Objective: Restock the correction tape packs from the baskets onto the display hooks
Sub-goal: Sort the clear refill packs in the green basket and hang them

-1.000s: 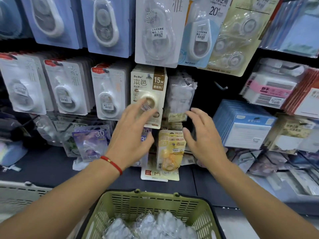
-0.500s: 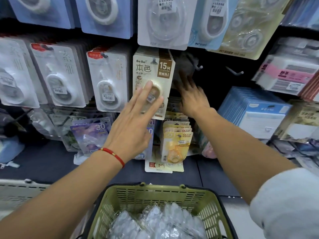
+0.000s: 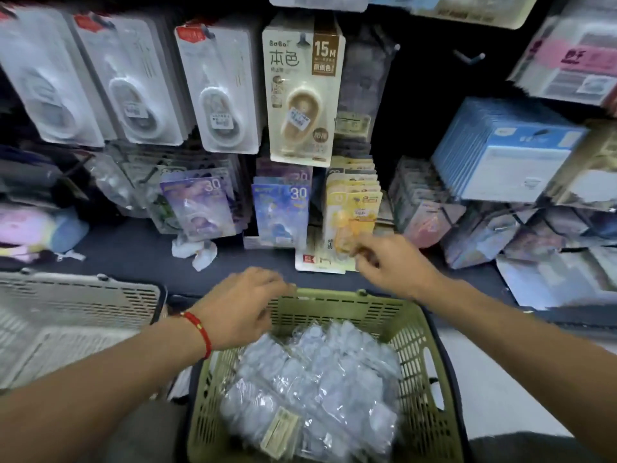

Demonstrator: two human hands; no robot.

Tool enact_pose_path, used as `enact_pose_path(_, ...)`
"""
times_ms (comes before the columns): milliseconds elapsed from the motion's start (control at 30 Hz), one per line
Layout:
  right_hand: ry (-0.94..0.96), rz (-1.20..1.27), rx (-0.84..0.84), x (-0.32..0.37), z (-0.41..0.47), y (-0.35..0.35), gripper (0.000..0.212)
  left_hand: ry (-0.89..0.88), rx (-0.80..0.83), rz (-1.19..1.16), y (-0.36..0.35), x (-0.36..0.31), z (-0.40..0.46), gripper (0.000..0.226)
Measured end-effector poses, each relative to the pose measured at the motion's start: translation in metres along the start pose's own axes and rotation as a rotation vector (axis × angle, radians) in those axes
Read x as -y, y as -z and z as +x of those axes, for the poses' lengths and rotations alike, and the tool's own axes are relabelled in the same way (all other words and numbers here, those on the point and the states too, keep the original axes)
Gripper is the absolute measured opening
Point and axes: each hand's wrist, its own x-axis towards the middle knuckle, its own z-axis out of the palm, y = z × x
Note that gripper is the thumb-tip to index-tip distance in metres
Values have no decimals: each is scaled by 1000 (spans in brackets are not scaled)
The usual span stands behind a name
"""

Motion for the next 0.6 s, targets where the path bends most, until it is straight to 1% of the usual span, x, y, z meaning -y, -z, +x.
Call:
enact_pose_path(33,0,-19,226,2,-12,-17,19,3,119,32,-17,-3,-7,61)
enact_pose_path(67,-10,-55,441,6,-24,-35,24,15,232,49,-35,-6,-13,59)
enact_pose_path(100,-35,-99,626,9,-38,-55,39,36,328,55,-53,-10,-18,58)
enact_pose_path(133,-79,-138,767,12,-54,-77,62,62,400,46,-71,-14,-21,58)
enact_pose_path(167,-127,-168,852,15,-71,-98,86,93,445,20,-87,-18,-24,58)
enact_pose_path(200,-158,-185,877,20,-89,-118,105,132,466,-21,-101,-22,-27,58)
enact_pose_path(233,-176,-197,861,25,-106,-135,118,174,473,-66,-113,-27,-29,58)
enact_pose_path(267,-187,-219,826,30,-120,-150,125,214,475,-109,-122,-32,-31,58)
enact_pose_path(333,-188,-287,727,37,-139,-169,130,273,477,-187,-133,-39,-32,58)
enact_pose_path(400,-181,-330,642,40,-147,-176,126,309,478,-258,-139,-44,-32,58)
enact_pose_path(467,-189,-275,596,39,-147,-172,117,339,452,-306,-137,-43,-28,56)
enact_pose_path(533,-218,-103,573,32,-144,-161,104,406,347,-365,-130,-42,-23,51)
enact_pose_path(600,-307,176,499,20,-138,-141,77,496,186,-452,-121,-42,-17,43)
